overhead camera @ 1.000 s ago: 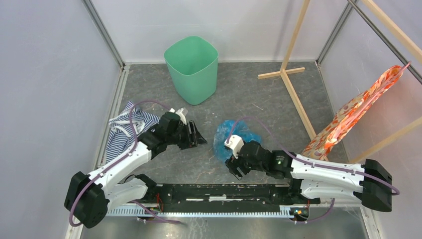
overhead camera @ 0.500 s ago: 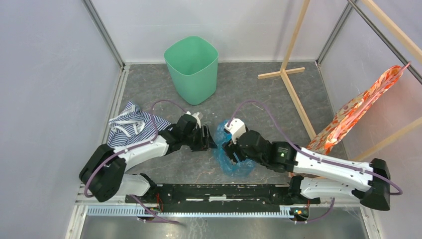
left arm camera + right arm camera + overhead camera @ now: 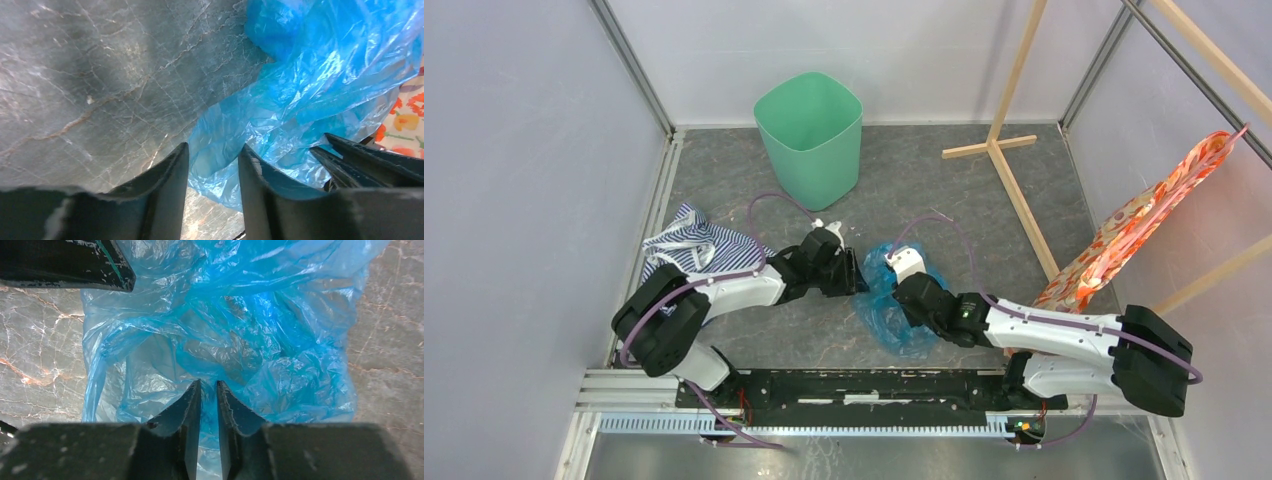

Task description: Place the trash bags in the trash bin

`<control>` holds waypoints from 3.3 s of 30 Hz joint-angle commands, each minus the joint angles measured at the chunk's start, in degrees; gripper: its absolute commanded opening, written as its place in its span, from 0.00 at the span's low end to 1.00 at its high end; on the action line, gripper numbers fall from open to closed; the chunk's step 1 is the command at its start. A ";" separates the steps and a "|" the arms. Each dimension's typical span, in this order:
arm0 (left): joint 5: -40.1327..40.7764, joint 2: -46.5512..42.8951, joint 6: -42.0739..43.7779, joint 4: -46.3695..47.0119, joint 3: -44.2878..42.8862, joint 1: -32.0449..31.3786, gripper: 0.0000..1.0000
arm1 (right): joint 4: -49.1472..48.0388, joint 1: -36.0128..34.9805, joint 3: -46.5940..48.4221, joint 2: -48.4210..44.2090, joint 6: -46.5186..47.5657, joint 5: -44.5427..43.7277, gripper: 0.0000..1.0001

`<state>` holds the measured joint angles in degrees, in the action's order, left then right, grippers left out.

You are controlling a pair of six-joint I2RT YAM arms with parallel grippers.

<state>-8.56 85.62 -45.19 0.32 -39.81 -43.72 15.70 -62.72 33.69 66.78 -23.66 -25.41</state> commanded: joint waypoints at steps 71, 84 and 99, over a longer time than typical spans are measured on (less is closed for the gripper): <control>14.83 -14.17 13.99 -34.17 -24.43 1.85 0.02 | -11.58 2.40 -6.82 5.36 -1.93 0.34 0.12; 10.71 -15.99 15.34 -32.28 -13.27 8.90 0.02 | -2.50 2.44 6.09 -1.12 2.88 4.07 0.71; 10.66 -15.64 16.08 -31.17 -7.71 15.42 0.02 | 8.65 9.10 4.30 -9.73 -3.16 5.86 0.75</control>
<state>2.44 70.63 -31.81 -32.47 -47.90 -29.26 21.98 -55.75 41.52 60.23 -23.33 -21.63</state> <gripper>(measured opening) 0.025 0.765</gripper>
